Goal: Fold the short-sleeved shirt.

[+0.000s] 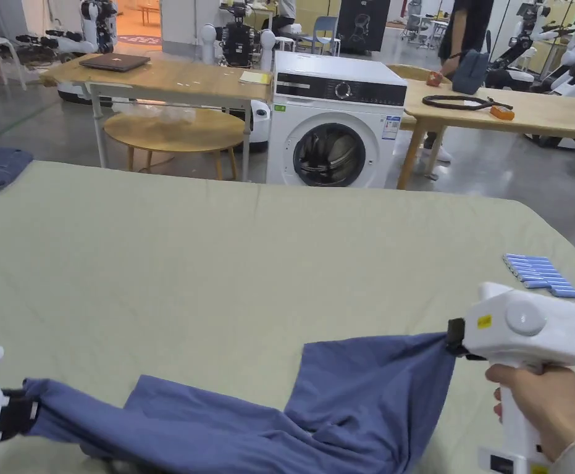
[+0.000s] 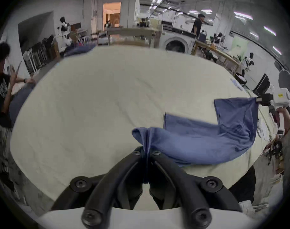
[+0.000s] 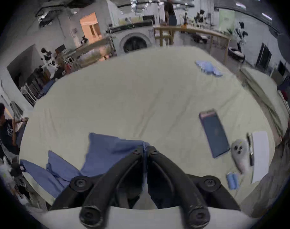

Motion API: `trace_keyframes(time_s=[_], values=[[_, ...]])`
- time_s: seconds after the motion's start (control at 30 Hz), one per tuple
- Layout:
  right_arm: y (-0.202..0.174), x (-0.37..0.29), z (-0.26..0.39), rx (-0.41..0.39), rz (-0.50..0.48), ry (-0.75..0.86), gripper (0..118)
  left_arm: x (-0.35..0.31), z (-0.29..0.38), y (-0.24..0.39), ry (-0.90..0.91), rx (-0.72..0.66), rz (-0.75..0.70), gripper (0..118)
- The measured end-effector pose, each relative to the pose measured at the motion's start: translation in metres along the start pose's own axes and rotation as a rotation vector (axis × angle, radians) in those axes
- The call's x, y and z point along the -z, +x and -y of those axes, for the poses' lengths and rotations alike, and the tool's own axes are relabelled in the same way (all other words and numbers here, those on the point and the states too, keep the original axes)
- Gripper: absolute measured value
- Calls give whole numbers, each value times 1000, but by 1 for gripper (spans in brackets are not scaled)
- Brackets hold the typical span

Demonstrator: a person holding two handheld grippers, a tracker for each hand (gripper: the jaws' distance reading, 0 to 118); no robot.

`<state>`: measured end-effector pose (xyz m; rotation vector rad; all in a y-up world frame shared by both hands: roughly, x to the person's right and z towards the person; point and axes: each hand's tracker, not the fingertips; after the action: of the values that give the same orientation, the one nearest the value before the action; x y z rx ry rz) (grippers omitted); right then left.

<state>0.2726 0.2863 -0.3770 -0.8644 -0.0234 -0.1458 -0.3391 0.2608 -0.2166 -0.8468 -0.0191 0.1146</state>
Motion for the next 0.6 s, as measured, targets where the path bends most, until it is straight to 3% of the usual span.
trace_keyframes(time_s=[0.13,0.2,0.3,0.6], values=[[-25,-59,-27,-113,1,159,2,-39,-56,-7,117,33,-35,0],[-37,-85,-43,-133,-26,222,2,-59,-83,-12,163,49,-76,0],[-57,-122,-69,-203,18,302,2,-83,-124,-19,229,76,-130,0],[-91,-158,-167,-228,122,422,2,-119,-243,-60,304,14,-208,0]])
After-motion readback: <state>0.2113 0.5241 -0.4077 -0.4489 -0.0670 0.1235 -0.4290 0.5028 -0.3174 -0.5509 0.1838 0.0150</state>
